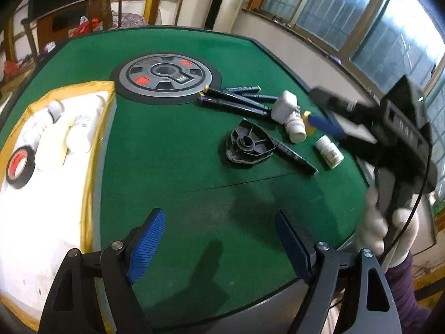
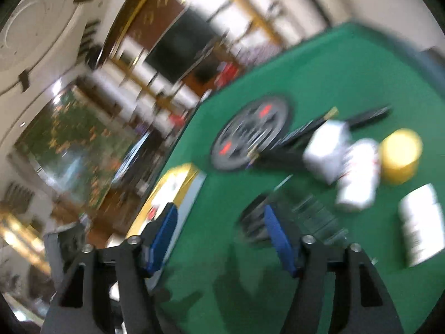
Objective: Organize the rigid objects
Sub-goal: 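Grasp the black fan-shaped plastic cover with the left tool while the right tool reaches for a black marker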
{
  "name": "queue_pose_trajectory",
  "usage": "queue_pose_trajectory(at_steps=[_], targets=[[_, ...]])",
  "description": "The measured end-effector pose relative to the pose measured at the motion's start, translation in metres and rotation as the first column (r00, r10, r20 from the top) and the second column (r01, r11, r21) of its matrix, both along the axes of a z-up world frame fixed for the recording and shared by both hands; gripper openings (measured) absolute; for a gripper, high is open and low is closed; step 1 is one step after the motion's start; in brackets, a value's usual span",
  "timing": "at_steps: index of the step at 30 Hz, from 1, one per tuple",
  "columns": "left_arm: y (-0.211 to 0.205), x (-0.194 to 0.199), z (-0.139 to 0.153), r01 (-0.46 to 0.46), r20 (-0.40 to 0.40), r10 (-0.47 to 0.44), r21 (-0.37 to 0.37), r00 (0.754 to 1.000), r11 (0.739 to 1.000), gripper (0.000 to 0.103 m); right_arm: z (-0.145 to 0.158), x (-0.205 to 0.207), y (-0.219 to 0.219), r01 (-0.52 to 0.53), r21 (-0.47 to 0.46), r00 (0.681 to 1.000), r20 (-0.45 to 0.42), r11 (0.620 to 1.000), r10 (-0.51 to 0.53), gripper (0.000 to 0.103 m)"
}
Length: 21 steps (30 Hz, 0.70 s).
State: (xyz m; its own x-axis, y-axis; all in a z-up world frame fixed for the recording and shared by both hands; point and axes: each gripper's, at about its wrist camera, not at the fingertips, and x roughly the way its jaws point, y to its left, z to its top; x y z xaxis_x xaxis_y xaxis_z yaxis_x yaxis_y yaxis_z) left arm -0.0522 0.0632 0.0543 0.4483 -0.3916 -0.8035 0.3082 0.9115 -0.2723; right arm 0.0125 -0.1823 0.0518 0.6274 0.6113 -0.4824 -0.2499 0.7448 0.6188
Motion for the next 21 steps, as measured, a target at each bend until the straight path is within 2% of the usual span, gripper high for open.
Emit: queue_pose_trajectory(at_steps=[3, 5, 6, 9, 21], targets=[[-0.016, 0.009, -0.004, 0.017, 0.010, -0.018, 0.045, 1.000, 0.999, 0.084, 0.001, -0.007, -0.022, 0.205, -0.067, 0.976, 0.084, 0.976, -0.200, 0.070], [-0.028, 0.018, -0.008, 0.026, 0.019, -0.028, 0.082, 0.999, 0.996, 0.086, -0.004, -0.010, -0.031, 0.273, -0.060, 0.958, 0.107, 0.960, -0.266, 0.072], [-0.035, 0.022, -0.010, 0.028, 0.020, -0.030, 0.102, 0.999, 0.994, 0.089, -0.007, -0.010, -0.032, 0.288, -0.054, 0.954, 0.108, 0.956, -0.281, 0.072], [-0.049, 0.036, -0.018, 0.043, 0.017, -0.046, 0.135, 0.999, 0.990, 0.090, -0.019, -0.008, -0.035, 0.320, -0.092, 0.946, 0.079, 0.943, -0.313, 0.072], [-0.096, 0.087, -0.040, 0.063, 0.051, -0.075, 0.207, 0.996, 0.976, 0.091, -0.026, -0.008, -0.061, 0.353, -0.040, 0.935, 0.051, 0.935, -0.351, 0.072]])
